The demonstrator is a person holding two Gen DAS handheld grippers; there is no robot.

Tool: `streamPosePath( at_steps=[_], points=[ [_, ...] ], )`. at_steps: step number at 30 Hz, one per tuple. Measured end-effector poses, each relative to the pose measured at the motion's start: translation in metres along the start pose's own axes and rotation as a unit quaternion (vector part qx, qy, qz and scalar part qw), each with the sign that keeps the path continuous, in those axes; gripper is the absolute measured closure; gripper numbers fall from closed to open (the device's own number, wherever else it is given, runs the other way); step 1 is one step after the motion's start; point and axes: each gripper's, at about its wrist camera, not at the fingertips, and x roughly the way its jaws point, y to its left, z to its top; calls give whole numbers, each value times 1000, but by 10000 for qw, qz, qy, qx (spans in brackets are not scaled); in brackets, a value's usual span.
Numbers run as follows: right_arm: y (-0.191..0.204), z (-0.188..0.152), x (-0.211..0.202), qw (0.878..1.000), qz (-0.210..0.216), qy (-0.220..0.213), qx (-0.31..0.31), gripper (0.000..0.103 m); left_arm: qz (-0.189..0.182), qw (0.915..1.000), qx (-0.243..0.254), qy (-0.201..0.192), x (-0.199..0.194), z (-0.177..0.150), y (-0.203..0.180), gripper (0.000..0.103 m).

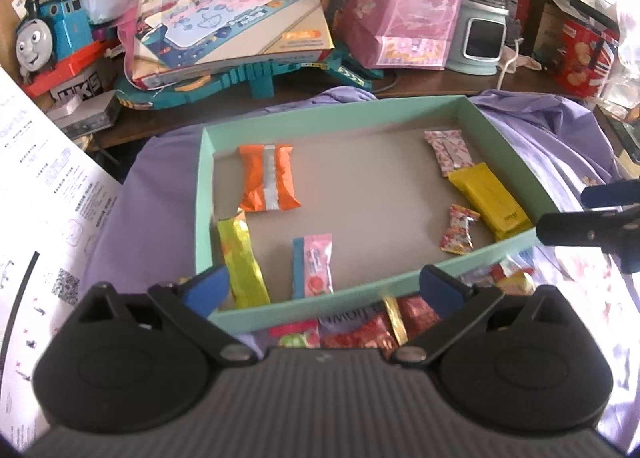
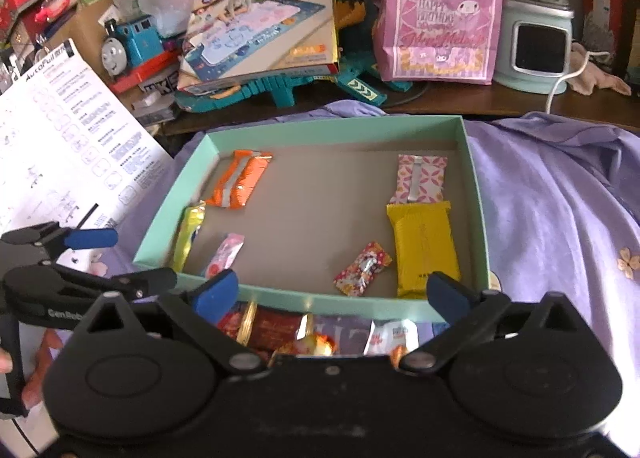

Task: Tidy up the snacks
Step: 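Lower both candies into the green box and open both tools, then withdraw both tools from the box back over the snack pile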

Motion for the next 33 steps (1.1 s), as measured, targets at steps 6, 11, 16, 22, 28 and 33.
streamPosePath(
  at_steps=[6,11,16,22,28,33],
  points=[
    [1,-20,-24,10000,-27,-41,47,0,-57,10000,48,36,-20,-18,-11,0],
    [-2,-42,-41,9999,-69,11,117,0,-119,9998,105,152,-31,-39,-21,0],
    [-8,-68,-52,9995,-120,104,275,0,-168,9993,107,308,-35,-60,-28,0],
    [-16,-98,-57,9982,-126,209,545,0,-291,9984,-25,484,-37,-83,-31,0],
    [-21,-122,-56,9958,-54,335,845,0,-281,9980,-29,569,-36,-104,-35,0],
    [-18,-133,-48,9951,-22,446,877,0,-204,9971,-149,716,-31,-115,-25,0]
  ],
)
